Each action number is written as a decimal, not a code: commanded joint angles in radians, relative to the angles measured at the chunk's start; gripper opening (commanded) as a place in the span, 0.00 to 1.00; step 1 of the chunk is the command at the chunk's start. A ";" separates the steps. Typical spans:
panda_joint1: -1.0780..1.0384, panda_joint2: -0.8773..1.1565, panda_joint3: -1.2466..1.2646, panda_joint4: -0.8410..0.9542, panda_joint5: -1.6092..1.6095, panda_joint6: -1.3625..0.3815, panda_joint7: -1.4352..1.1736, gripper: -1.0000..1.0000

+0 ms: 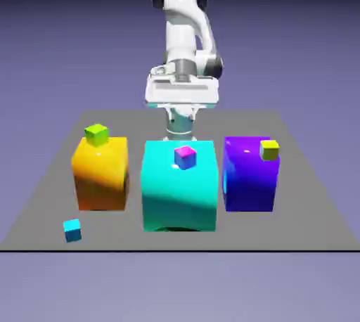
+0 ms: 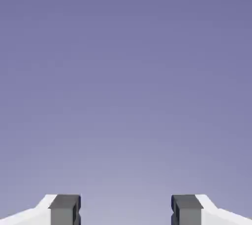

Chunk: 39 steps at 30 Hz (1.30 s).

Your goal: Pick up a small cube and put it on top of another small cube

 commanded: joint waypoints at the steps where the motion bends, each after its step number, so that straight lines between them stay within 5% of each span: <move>1: -0.022 0.036 0.005 0.035 0.004 -0.032 0.013 0.50; 39: -0.841 1.358 0.190 1.306 0.133 -1.209 0.503 0.50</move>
